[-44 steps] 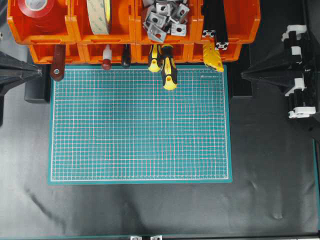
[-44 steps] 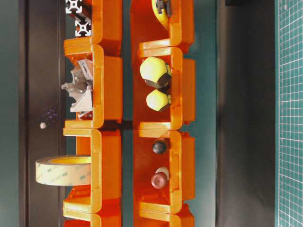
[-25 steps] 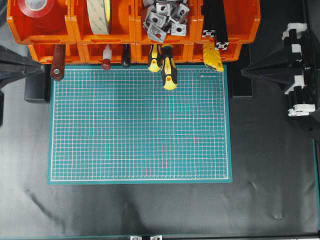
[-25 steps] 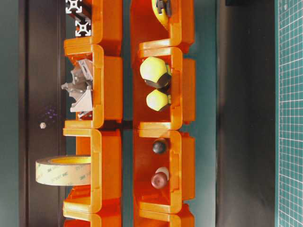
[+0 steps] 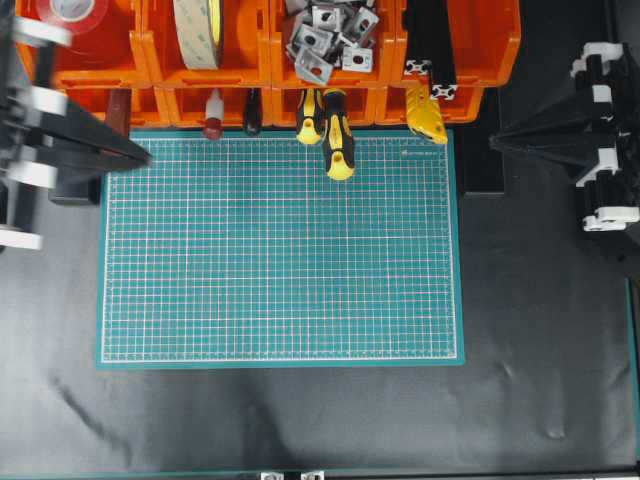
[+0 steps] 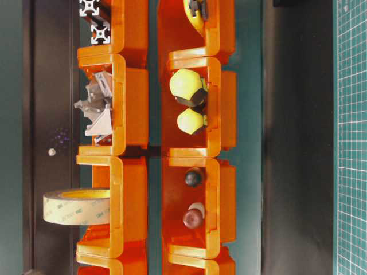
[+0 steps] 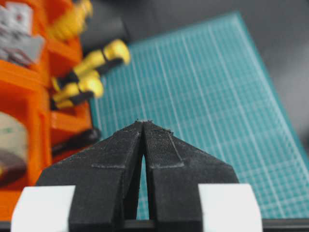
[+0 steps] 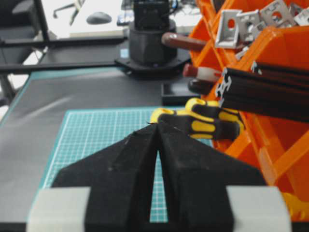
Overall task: Pick red screwdriver from container rack with left arm.
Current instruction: 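Move the left gripper toward the lower orange bin holding the red screwdriver, then close the left gripper on the red screwdriver's dark red handle end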
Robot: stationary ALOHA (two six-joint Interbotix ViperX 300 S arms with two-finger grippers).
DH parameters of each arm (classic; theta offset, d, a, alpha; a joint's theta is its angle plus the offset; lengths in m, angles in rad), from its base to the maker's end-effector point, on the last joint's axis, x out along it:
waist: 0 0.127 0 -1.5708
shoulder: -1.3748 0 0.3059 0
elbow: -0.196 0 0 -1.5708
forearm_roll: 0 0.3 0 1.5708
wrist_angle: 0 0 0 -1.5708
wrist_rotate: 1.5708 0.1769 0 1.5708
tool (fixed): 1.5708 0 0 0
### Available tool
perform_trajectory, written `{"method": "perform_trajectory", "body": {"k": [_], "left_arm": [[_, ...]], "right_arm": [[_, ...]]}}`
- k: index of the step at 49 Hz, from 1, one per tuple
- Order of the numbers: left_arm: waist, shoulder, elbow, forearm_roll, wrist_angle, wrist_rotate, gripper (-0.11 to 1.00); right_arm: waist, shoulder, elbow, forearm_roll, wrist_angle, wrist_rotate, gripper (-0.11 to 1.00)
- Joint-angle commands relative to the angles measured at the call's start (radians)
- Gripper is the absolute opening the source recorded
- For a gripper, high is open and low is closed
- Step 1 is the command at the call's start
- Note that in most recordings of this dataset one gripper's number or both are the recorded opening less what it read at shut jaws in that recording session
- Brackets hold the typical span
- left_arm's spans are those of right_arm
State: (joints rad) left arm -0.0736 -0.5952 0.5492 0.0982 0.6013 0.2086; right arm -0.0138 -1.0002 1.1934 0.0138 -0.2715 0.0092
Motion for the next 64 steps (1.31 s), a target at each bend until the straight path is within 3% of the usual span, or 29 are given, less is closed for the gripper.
{"method": "perform_trajectory", "body": {"k": [1, 9, 16, 28, 32, 38, 41, 54, 64], "left_arm": [[-0.005, 0.037, -0.06, 0.021, 0.012, 0.002, 0.0], [-0.052, 0.12, -0.115, 0.089, 0.103, -0.003, 0.0], [-0.121, 0.201, -0.179, 0.244, 0.232, -0.052, 0.0], [-0.275, 0.364, -0.272, 0.701, 0.506, -0.388, 0.0], [-0.301, 0.408, -0.275, 0.778, 0.569, -0.491, 0.0], [-0.327, 0.44, -0.264, 0.871, 0.588, -0.589, 0.0], [-0.331, 0.456, -0.265, 0.896, 0.601, -0.601, 0.0], [-0.321, 0.535, -0.239, 0.896, 0.638, -0.624, 0.0], [-0.295, 0.543, -0.216, 0.896, 0.618, -0.684, 0.0]], "right_arm": [[-0.002, 0.005, -0.035, 0.002, 0.012, -0.002, 0.01], [-0.003, 0.005, -0.035, 0.003, 0.026, -0.002, 0.01], [-0.002, 0.005, -0.037, 0.002, 0.028, -0.002, 0.01], [-0.002, 0.0, -0.034, 0.002, 0.029, -0.005, 0.01], [-0.002, 0.0, -0.032, 0.002, 0.028, -0.005, 0.01], [0.0, -0.005, -0.032, 0.002, 0.029, -0.005, 0.01], [0.0, -0.006, -0.032, 0.003, 0.029, -0.005, 0.01], [0.011, -0.012, -0.026, 0.0, 0.029, -0.014, 0.01], [0.031, -0.012, -0.009, 0.0, 0.029, -0.015, 0.01]]}}
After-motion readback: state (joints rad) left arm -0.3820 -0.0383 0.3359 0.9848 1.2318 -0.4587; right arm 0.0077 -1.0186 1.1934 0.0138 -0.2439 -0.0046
